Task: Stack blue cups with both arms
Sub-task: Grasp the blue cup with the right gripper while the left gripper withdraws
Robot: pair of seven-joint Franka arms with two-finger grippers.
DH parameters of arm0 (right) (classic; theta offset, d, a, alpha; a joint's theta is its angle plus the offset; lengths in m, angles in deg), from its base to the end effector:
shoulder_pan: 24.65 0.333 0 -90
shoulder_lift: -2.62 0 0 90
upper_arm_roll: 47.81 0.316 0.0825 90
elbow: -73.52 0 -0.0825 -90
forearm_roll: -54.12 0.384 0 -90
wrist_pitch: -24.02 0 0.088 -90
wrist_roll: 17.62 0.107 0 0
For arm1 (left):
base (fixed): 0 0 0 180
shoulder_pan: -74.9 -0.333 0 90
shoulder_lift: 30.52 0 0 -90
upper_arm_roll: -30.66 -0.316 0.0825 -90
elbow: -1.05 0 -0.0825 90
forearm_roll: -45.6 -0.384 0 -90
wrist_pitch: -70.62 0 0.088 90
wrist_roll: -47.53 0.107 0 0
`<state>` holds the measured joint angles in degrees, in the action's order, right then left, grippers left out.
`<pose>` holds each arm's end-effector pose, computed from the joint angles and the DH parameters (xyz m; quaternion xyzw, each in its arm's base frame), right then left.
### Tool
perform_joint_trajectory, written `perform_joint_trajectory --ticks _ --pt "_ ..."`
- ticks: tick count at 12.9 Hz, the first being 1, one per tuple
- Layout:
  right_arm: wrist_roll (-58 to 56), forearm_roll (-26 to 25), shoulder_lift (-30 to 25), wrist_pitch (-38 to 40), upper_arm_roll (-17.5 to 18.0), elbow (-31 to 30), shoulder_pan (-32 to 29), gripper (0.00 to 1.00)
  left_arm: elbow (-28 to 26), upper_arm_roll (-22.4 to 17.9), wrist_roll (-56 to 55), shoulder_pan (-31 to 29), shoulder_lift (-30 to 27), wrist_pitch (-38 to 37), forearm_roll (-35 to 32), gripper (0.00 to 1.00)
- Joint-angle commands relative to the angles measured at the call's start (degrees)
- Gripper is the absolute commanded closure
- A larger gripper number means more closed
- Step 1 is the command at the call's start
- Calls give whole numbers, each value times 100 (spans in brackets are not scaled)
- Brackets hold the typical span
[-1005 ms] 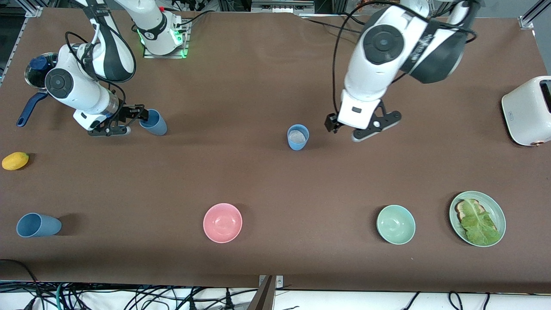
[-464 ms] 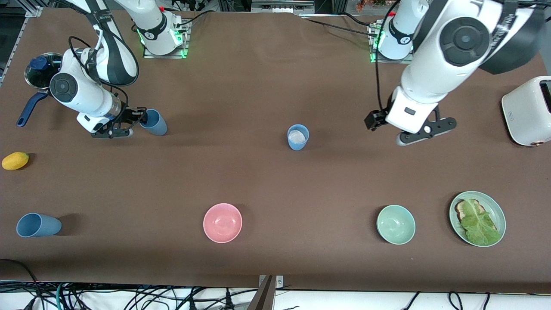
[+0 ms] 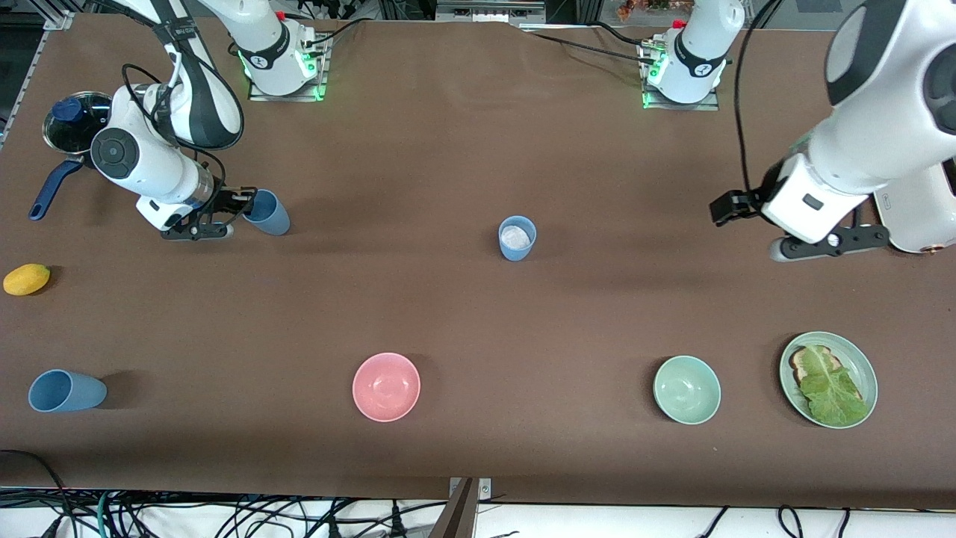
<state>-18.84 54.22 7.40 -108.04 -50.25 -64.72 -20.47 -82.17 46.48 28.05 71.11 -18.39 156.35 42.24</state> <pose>0.4713 0.0142 0.2622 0.9951 0.0250 -0.0955 0.0016 0.5956 -0.1035 0.5549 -0.9947 -0.0652 0.0768 0.0222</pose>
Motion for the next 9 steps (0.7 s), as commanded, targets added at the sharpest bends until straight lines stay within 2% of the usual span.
perform_joint_trajectory --ticks 1,4,7,9 --pt "140 16 -57 5 23 -19 48 100 113 36 627 -245 0 -153 98 6" --pt "114 42 -100 241 137 261 48 100 113 53 1067 -535 -9 -153 98 6" --pt "166 86 -92 1196 321 1226 65 100 113 53 1393 -711 0 -153 90 6" --pt "228 200 -66 1595 585 1798 83 100 113 45 1473 -720 -9 -162 81 6"
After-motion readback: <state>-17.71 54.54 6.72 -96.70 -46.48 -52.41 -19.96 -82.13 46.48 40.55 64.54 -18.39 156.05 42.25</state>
